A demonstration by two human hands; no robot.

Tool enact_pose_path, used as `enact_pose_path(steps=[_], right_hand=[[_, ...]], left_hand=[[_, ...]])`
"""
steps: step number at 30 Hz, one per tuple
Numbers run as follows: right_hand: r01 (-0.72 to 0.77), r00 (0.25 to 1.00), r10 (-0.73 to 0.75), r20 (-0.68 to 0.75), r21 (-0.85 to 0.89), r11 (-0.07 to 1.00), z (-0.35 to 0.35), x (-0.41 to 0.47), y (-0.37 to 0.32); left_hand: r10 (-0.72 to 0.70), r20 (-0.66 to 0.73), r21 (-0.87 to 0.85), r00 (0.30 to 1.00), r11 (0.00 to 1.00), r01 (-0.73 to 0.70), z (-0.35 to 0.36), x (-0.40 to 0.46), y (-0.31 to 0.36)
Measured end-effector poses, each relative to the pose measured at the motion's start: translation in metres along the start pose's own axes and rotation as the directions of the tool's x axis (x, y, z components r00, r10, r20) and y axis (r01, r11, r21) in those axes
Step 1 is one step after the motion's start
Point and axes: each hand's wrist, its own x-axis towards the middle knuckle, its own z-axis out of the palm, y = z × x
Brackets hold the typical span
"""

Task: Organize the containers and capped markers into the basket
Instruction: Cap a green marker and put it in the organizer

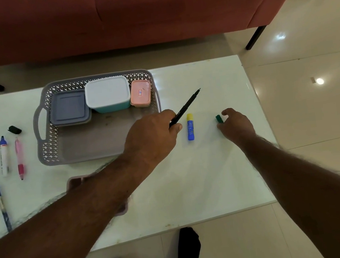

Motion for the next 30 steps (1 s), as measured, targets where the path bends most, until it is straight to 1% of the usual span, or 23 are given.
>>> enact_pose_path(steps=[4, 6, 8, 11, 15, 18, 20, 21, 25, 30], right_hand=[[0.070, 0.997, -0.073, 0.007, 0.206, 0.976, 0.000, -0.008, -0.009], [0.050, 0.998, -0.062, 0.020, 0.384, 0.922, -0.004, -0.013, -0.018], [0.019, 0.998, -0.052, 0.041, 0.577, 0.817, -0.013, -0.021, -0.031], [-0.019, 0.996, -0.052, 0.069, 0.759, 0.651, -0.028, -0.030, -0.053], [-0.016, 0.990, -0.121, 0.078, 0.895, 0.446, -0.046, -0.039, -0.075], [0.030, 0.985, -0.171, 0.031, 0.938, 0.346, -0.056, -0.048, -0.089], [0.072, 0.979, -0.203, -0.005, 0.943, 0.324, -0.059, -0.053, -0.096], [0.095, 0.976, -0.218, -0.022, 0.939, 0.331, -0.060, -0.055, -0.099], [0.207, 0.960, -0.262, -0.098, 0.878, 0.432, -0.058, -0.063, -0.105], [0.224, 0.958, -0.268, -0.107, 0.861, 0.457, -0.056, -0.070, -0.104]], left_hand=[[-0.003, 0.003, 0.021, 1.000, 1.000, 0.003, -0.002, 0.000, -0.002], [-0.008, 0.004, 0.025, 1.000, 1.000, 0.008, -0.003, 0.000, -0.005], [-0.012, 0.006, 0.021, 1.000, 1.000, 0.012, -0.004, 0.000, -0.006], [-0.020, 0.005, 0.012, 1.000, 1.000, 0.020, -0.009, -0.001, -0.009], [-0.036, -0.007, 0.001, 0.999, 0.999, 0.036, -0.016, -0.005, -0.014], [-0.027, -0.003, 0.005, 1.000, 1.000, 0.027, -0.015, -0.006, -0.018], [-0.028, 0.002, 0.000, 1.000, 1.000, 0.028, -0.016, -0.007, -0.020], [-0.028, 0.003, 0.002, 1.000, 1.000, 0.028, -0.016, -0.007, -0.021], [-0.048, 0.017, 0.030, 0.999, 0.998, 0.047, -0.014, -0.010, -0.021], [-0.050, 0.022, 0.037, 0.999, 0.998, 0.049, -0.013, -0.014, -0.022]])
